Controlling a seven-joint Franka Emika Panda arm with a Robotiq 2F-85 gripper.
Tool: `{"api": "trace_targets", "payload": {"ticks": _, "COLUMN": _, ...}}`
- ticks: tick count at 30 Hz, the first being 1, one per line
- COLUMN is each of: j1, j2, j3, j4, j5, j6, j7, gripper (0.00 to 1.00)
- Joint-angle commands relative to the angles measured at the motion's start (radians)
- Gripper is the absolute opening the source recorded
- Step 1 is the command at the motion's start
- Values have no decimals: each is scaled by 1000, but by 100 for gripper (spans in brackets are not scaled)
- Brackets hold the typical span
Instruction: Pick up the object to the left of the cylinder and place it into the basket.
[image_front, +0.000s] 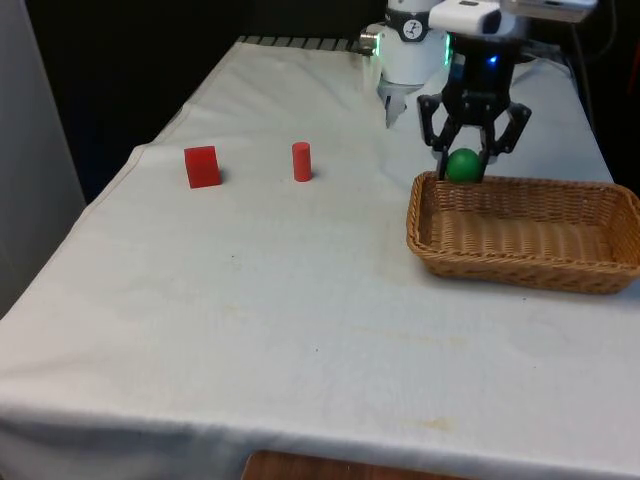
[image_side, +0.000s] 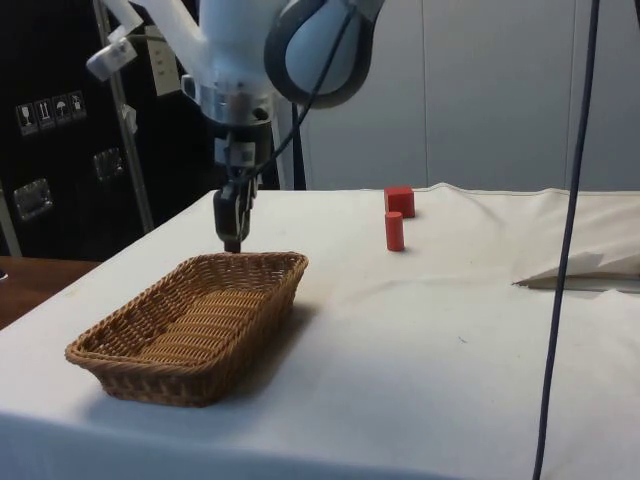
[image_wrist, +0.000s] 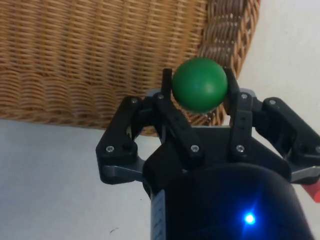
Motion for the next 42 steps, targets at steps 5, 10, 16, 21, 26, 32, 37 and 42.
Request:
{"api": "trace_targets", "payload": {"ticks": 5, "j1": 7, "j2": 18, "j3": 12, "j4": 28, "j5": 4, "j6": -16, "j7": 20, "gripper": 0}}
{"api": "trace_targets", "payload": {"ticks": 10, "j1": 12, "j2": 47, "j3": 33, "j4": 42, "j5": 4, "j6": -11, "j7": 50, "gripper": 0}}
{"api": "trace_targets", "payload": {"ticks": 16, "j1": 9, "j2": 94, "j3": 50, "j4": 56, "j5": 8, "j6": 3, "j7": 77, "gripper": 0}}
{"api": "trace_targets", "payload": {"ticks": 21, "j1": 7, "j2": 129, "j3": 59, "j4": 72, "j5": 12, "j6": 9, "j7": 93, "gripper": 0}}
{"api": "trace_targets", "payload": {"ticks": 26, "j1": 6, "j2": 178, "j3": 72, "j4": 102, "j5": 12, "j6": 16, "j7": 123, "gripper": 0}}
{"api": "trace_targets", "payload": {"ticks": 32, "j1": 8, "j2": 189, "j3": 74, "j4": 114, "j5": 5, "j6": 15, "j7": 138, "gripper": 0}}
{"api": "trace_targets", "payload": {"ticks": 37, "j1": 10, "j2": 191, "j3": 71, "j4": 115, "j5": 2, "j6": 14, "j7": 140, "gripper": 0}}
{"api": "trace_targets", "payload": {"ticks": 42, "j1": 11, "j2": 192, "j3": 70, "j4": 116, "j5": 1, "j6": 13, "j7": 140, "gripper": 31}}
